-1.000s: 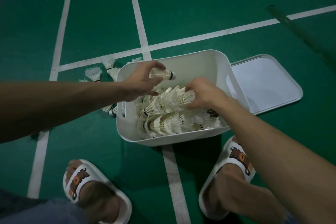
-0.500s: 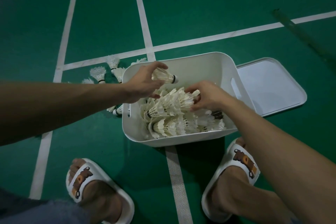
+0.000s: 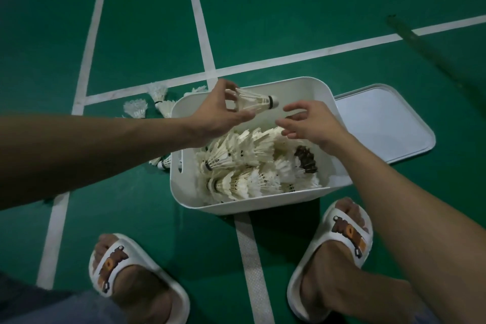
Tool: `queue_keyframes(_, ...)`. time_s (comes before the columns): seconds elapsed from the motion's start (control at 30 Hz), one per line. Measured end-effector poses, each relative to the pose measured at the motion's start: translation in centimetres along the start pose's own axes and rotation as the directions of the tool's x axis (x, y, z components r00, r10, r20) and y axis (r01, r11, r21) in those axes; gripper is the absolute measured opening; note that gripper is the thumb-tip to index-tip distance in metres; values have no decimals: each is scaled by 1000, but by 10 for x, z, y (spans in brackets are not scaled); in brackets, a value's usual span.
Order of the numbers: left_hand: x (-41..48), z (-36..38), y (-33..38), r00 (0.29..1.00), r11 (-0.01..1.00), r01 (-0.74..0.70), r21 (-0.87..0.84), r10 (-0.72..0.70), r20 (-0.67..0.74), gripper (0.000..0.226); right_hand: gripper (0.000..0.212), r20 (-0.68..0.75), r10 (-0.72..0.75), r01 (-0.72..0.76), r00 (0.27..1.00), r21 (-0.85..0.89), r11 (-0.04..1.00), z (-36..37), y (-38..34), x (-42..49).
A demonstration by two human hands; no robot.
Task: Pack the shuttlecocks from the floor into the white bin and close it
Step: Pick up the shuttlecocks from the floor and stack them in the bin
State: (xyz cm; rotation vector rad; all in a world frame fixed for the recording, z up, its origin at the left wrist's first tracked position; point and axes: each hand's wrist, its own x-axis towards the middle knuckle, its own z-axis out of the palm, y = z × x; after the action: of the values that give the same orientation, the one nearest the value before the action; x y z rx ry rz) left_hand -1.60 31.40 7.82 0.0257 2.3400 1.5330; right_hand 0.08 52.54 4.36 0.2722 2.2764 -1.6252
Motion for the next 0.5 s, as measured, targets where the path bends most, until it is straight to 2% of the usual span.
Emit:
queue_keyframes(0.13, 0, 18, 3, 998, 999, -5, -39, 7, 54, 57, 40, 16, 44, -47, 999, 276, 960, 2, -2, -2)
queue_keyframes(0.23, 1, 27, -1, 996, 999, -2, 46, -2, 88, 54, 35, 24, 49, -55, 998, 423, 904, 3, -3, -4)
queue_keyframes(0.33, 2, 31, -5, 993, 982, -3, 188, -19, 115, 54, 53, 53, 47, -66, 998, 467, 882, 8, -3, -3)
queue_keyframes(0.5, 3, 36, -5, 993, 947, -44, 319, 6, 121, 56, 48, 134, 18, -77, 991, 451, 889, 15, -4, -3)
